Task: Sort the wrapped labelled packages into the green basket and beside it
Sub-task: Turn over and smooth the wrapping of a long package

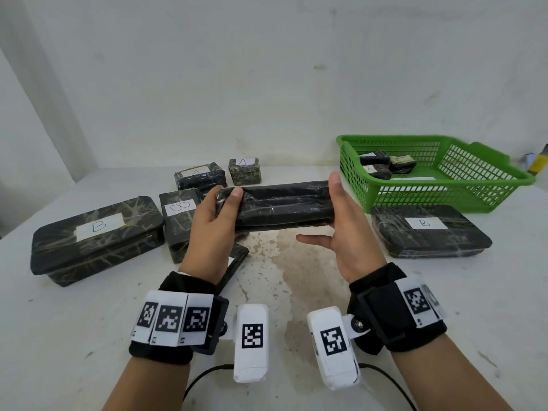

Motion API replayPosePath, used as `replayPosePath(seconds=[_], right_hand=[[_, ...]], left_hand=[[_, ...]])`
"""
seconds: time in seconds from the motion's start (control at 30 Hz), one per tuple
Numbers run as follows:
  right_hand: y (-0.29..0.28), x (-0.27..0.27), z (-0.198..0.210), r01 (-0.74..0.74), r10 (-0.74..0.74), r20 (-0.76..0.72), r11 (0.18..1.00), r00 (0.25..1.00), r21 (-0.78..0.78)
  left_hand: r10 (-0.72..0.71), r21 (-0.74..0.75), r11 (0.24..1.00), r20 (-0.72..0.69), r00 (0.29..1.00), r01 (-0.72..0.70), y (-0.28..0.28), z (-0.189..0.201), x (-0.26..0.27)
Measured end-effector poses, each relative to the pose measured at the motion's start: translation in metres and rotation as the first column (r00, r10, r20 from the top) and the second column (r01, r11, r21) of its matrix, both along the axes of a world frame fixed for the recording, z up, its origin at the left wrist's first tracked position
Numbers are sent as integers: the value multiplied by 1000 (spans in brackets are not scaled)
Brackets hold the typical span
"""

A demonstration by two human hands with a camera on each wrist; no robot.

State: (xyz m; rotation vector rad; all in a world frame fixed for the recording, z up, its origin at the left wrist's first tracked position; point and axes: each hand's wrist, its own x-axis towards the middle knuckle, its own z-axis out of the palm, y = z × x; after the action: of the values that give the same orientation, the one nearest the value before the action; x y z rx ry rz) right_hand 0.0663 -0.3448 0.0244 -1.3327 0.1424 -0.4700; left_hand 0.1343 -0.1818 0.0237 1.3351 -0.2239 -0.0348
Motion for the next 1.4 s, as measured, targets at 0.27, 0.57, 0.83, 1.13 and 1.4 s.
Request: replayPosePath(seconds=[0.27,0.57,0.83,1.13,1.4], right_hand=[[0,0,-1,120,-120,37,993,992,9],[4,-1,-4,96,-96,13,995,995,-2],[5,-1,-5,97,-97,15,995,995,-11],[5,1,-9,111,-111,-24,994,994,1],[9,0,-6,146,-146,-7,989,989,5]], left_hand=[[-135,8,991,31,990,135,-3,0,-6],[-107,-11,994,88,990,108,-1,-4,-2],[-119,23,993,125,985,117,0,-5,0],[-86,39,996,82,993,83,-2,1,-4],[-54,55,997,62,997,51,-1,2,-4]])
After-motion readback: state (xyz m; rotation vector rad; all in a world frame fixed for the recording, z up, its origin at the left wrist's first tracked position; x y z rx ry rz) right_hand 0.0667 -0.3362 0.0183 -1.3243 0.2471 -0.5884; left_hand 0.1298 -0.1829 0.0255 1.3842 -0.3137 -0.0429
